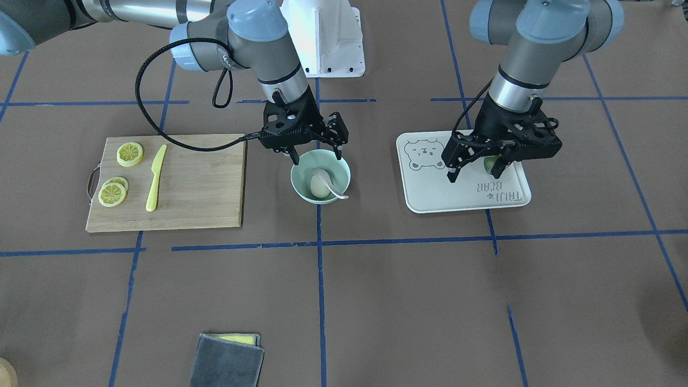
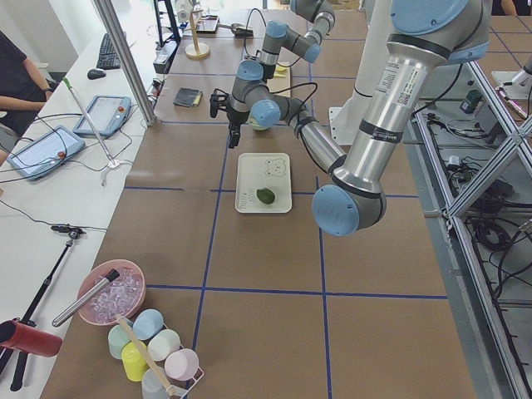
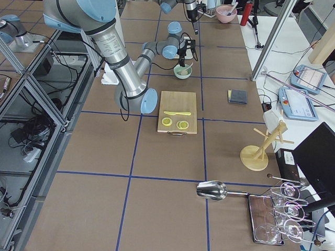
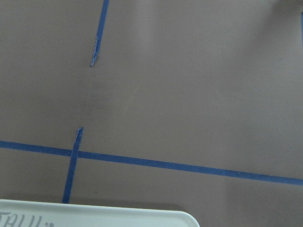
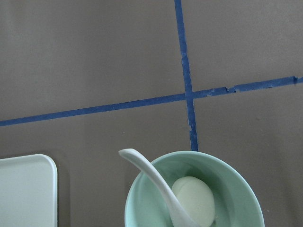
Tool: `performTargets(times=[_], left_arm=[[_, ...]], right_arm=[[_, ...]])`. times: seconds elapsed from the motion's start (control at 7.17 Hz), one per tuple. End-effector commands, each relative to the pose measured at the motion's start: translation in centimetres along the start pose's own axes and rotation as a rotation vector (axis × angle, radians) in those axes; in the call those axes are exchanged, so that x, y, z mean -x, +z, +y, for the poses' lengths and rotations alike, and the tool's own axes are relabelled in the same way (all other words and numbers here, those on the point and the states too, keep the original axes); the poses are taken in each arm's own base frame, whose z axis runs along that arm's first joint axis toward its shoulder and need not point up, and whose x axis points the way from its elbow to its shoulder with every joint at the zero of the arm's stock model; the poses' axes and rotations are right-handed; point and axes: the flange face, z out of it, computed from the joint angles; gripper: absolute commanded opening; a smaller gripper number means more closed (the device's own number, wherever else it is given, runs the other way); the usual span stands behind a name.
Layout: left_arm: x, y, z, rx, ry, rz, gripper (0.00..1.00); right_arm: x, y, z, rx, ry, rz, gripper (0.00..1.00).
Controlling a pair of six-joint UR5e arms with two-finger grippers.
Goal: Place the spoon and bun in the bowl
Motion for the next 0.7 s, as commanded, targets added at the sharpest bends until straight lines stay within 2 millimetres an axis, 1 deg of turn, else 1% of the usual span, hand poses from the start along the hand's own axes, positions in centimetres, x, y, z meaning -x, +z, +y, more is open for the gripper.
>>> performTargets(times=[0.0, 0.14, 0.28, 0.42, 0.56], left_arm=[[2.5, -1.9, -2.2, -0.014, 0.049, -0.049, 1.0], [4.1, -3.1, -2.4, 0.017, 0.072, -0.039, 1.0], [6.5, -4.9, -4.0, 0.024, 0.095, -0.022, 1.0], [10.6, -6.5, -5.6, 0.034, 0.13, -0.022, 1.0], [15.4, -7.7, -6.5, 0.051, 0.178, -0.027, 1.0]], right_arm=[[-1.5, -1.8, 0.1, 0.01, -0.005, 0.015, 1.0], [-3.0, -3.4, -0.9, 0.014, -0.006, 0.062, 1.0], [-5.4, -5.3, -3.0, 0.044, -0.046, 0.108, 1.0], [-8.7, -7.2, -5.5, 0.059, -0.091, 0.133, 1.0], [-12.4, -8.6, -8.1, 0.083, -0.127, 0.144, 1.0]])
